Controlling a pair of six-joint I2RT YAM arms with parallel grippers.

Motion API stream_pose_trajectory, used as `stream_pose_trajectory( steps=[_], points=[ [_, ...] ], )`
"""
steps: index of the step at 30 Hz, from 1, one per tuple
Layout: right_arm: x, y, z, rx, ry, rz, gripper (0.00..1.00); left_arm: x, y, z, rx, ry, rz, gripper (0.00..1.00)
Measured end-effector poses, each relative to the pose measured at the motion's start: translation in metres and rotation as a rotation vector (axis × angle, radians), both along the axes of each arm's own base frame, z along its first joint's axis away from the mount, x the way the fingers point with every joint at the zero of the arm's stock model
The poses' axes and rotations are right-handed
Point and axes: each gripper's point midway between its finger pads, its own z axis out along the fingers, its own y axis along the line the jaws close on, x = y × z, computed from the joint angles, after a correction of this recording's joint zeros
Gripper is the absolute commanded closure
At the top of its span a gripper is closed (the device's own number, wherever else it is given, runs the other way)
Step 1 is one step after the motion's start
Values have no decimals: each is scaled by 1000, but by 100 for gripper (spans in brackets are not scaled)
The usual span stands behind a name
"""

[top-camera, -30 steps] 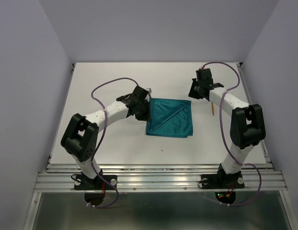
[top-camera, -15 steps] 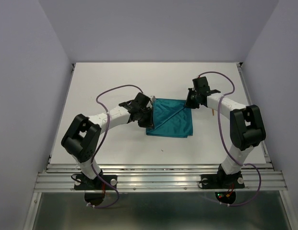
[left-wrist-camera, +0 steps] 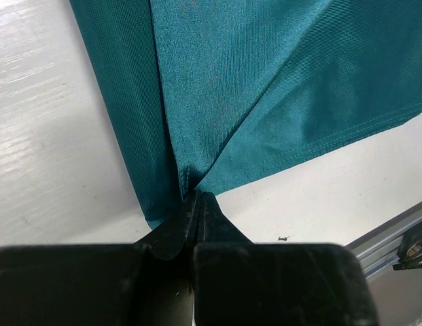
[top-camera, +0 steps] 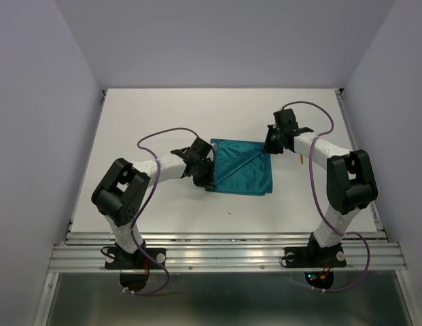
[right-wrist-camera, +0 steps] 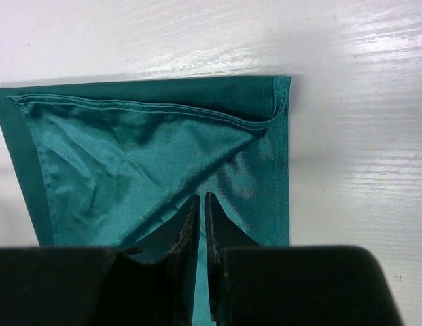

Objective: Fold the napkin into a case and place the utensils inside
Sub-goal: Smooth out the upper triangle-folded napkin at the center of the board.

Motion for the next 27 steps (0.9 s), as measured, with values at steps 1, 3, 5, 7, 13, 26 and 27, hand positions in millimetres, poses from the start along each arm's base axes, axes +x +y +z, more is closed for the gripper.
stream_pose_trajectory(
  steps=[1,3,5,7,13,26,27],
  points=[
    [0,0,1,2,-3,1,87,0,1,3,2,-5,2,100],
    [0,1,5,5,-11,2,87,1,3,10,1,-20,7,100],
    [0,3,9,10,-20,8,87,3,3,23,-13,-51,12,100],
    [0,4,9,12,-21,10,87,8,1,36,-28,-86,20,100],
    [2,12,15,21,-32,28,87,15,-1,43,-41,-111,45,100],
    [19,21,6,22,-23,39,87,13,6,-3,29,-38,85,100],
    [21,21,3,21,-17,39,87,14,5,-2,25,-42,86,100]
  ],
)
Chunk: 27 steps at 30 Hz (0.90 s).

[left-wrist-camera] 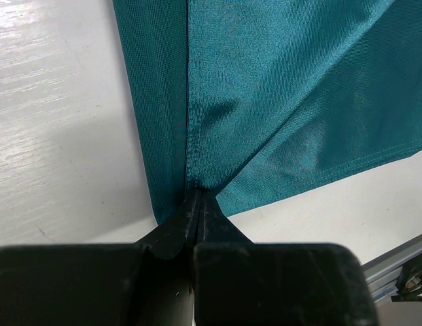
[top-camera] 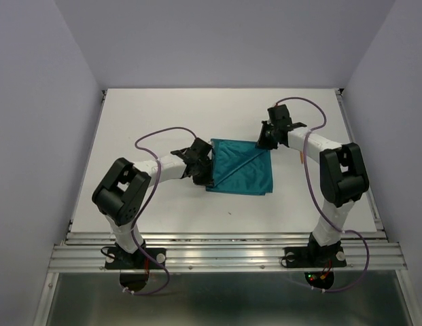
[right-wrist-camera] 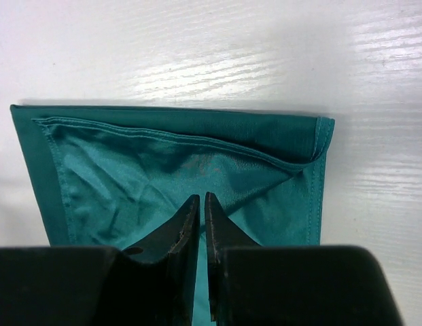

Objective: Fold the napkin into a case and place the utensils inside
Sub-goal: Smooth out the upper triangle-folded napkin at the center of the board.

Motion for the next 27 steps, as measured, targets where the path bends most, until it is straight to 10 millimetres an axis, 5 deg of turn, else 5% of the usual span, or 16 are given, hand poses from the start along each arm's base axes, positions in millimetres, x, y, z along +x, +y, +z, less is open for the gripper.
stream_pose_trajectory(
  steps=[10,16,23,27],
  points=[
    [7,-3,-40,-54,71,-1,87,-1,0,0,0,-3,-8,100],
    [20,-1,-28,-57,31,3,86,5,4,18,37,-18,-7,94],
    [23,0,-7,-44,-11,1,85,69,-18,83,-12,-181,30,79],
    [20,-2,12,-34,-49,-5,85,111,-29,98,-15,-241,57,65]
  ],
)
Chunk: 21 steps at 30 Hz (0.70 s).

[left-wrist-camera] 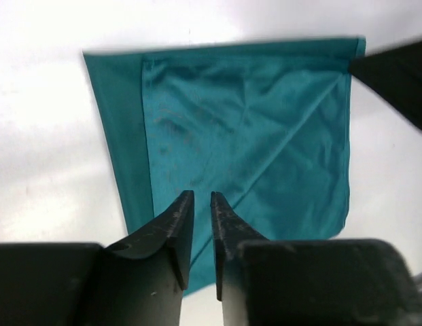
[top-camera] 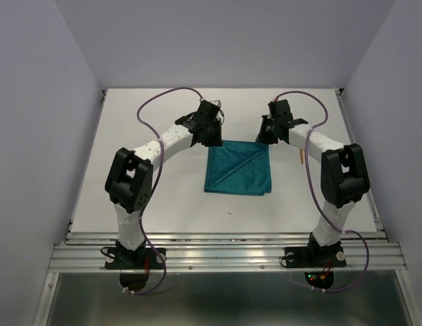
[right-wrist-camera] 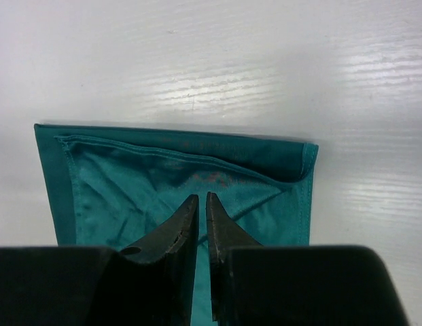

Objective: Fold the napkin into a case and place the utensils inside
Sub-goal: Smooth out the upper triangle-folded napkin at the center of the board.

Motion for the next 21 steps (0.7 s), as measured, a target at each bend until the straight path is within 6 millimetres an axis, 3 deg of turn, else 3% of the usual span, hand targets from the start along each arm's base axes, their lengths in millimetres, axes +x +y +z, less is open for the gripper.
stream_pose_trajectory(
  steps=[4,9,15,21],
  points=[
    [-10,-4,12,5,-19,-6,84,36,-5,-8,29,-17,29,59],
    [-29,-10,16,6,-14,-18,84,65,-1,-36,91,-2,51,51],
    [-42,-16,17,0,-11,-28,83,87,2,-55,134,-1,45,49],
    [-44,-17,19,-3,-14,-31,83,88,0,-63,124,15,11,52]
  ],
)
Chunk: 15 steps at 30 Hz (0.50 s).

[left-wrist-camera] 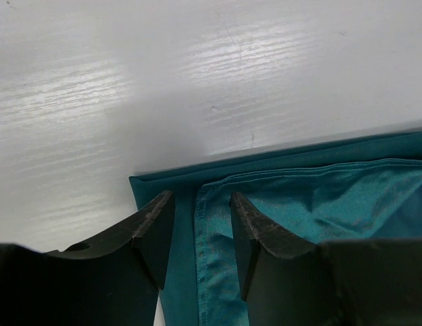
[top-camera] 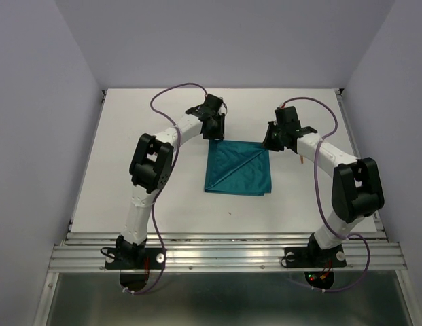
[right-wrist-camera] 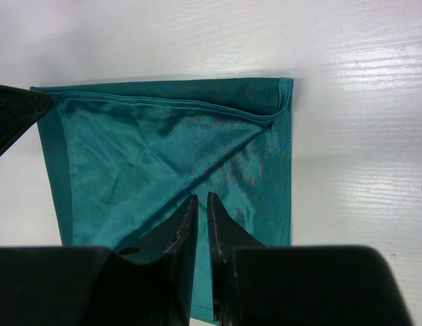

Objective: Fold the napkin into a case and place the utensils inside
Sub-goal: Smooth out the upper triangle-folded napkin at the center of the board.

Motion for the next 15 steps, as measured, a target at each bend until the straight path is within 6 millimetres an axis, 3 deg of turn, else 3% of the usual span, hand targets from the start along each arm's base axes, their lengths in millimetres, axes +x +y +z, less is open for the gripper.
stream_pose_trajectory(
  steps=[11,15],
  points=[
    [-1,0,-1,-2,3,-1,83,-8,-11,-17,-31,53,-60,62],
    [-1,-1,-2,-4,4,-3,83,-9,-12,-24,-30,65,-67,76]
  ],
)
